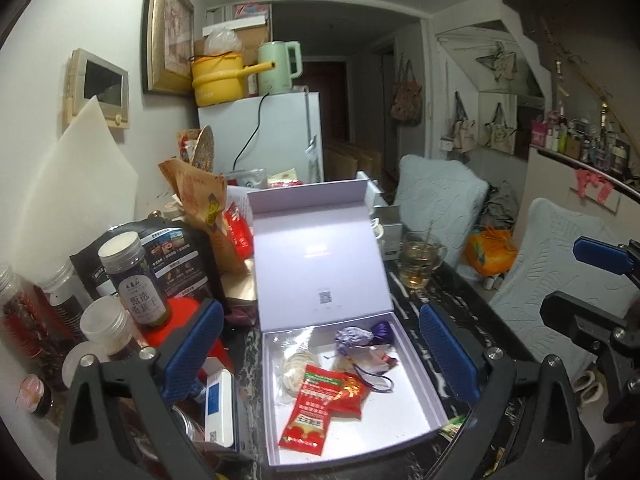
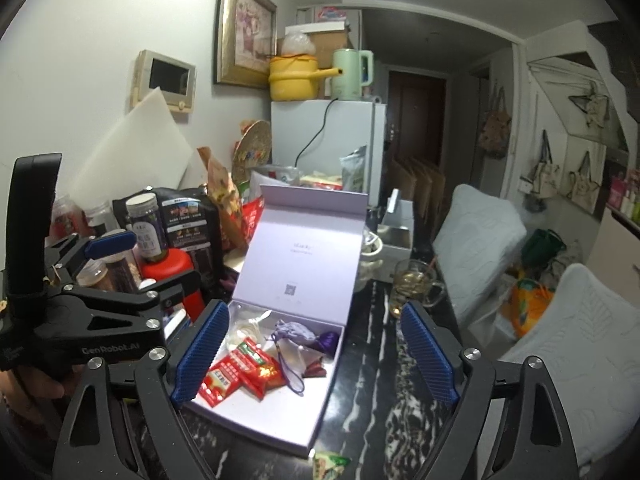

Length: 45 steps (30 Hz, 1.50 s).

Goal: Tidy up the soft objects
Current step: 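Move both open grippers toward the cereal bag and green packet on the table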

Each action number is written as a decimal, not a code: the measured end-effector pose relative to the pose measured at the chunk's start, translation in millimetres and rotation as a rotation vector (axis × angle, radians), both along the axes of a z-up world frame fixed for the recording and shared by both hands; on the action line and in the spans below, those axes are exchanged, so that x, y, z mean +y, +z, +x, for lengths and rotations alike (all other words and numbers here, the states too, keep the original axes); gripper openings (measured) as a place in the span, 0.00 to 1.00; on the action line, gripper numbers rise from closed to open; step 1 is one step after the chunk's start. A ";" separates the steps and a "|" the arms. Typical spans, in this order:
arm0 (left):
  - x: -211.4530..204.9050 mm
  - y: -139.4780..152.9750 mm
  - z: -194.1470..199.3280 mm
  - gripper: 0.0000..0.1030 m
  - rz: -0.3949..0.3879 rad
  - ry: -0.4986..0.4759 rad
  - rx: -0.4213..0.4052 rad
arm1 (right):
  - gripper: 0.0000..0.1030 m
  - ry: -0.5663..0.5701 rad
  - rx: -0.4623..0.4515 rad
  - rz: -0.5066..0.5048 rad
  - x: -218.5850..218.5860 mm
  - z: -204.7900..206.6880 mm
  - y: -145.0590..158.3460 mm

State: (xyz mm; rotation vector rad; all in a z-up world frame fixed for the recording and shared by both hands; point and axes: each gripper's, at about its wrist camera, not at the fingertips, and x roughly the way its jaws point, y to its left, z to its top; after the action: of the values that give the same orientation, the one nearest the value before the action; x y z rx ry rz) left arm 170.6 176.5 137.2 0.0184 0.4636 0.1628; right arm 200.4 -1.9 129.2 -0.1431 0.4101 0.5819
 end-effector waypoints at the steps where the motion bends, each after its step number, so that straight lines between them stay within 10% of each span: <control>1: -2.7 1.2 -4.6 0.97 0.002 -0.009 -0.005 | 0.89 -0.005 -0.002 0.002 -3.5 -4.2 0.9; 20: -71.0 -24.2 -70.6 0.97 -0.024 -0.227 0.015 | 0.92 -0.102 -0.003 0.009 -66.7 -84.3 -22.6; 45: -140.2 -142.1 -67.4 0.97 -0.103 -0.494 0.320 | 0.92 -0.328 0.237 0.046 -144.2 -119.4 -147.7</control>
State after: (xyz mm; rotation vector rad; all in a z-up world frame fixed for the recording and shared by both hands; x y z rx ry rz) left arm 103.2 36.4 -4.9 0.0580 0.7708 -0.3544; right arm 81.0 -146.2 -18.5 0.0386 0.6359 0.2838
